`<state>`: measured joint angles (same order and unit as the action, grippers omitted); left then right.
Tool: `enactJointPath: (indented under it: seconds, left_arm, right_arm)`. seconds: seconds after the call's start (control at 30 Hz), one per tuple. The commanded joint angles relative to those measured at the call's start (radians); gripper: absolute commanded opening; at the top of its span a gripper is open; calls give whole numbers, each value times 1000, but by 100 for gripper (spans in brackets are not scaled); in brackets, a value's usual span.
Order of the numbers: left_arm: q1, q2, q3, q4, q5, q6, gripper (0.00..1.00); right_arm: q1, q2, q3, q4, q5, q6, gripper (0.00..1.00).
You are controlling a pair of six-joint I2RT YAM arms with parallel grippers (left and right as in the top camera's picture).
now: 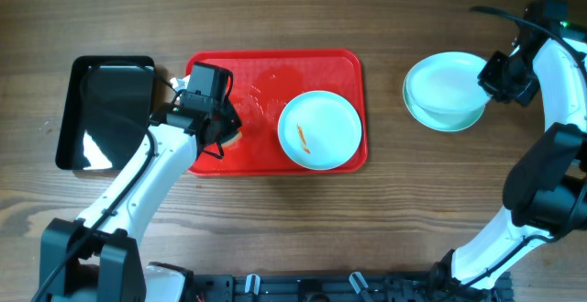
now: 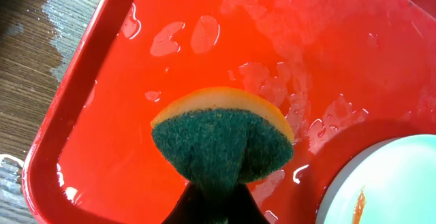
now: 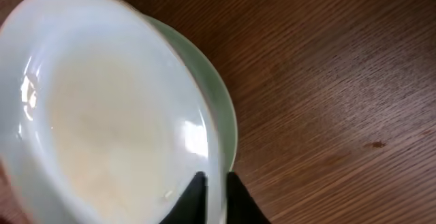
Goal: Clean dirty plates on tray and stack at the side
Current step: 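Lift the scrubbed plate with the right gripper and stack it on the right plate, then reach the right gripper back to the last plate and pinch its rim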
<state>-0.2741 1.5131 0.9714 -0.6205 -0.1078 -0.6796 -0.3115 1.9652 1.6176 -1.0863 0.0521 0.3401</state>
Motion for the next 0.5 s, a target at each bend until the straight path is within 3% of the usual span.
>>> enactJointPath:
  seconds: [0.0,0.07,0.2,0.37,0.47]
  left_arm:
    - [-5,8,-4,5,-20,-10,4]
    - [-5,8,-4,5,-21,-10,4]
    - [-5,8,-4,5,-21,-10,4]
    - [-5,8,-4,12,-20,-10,4]
    - [-5,8,-4,12,-20,-10,4]
  right_arm:
    - [-7,10,-10,-3,-27,0,25]
    - [-7,10,-10,-19,-26,0,47]
    - [-6,3,-9,-48,-59,-32,49]
    - [85,-35,-8,-48,-596,-253,50]
    - [229,-35,-8,-55,-554,-299,51]
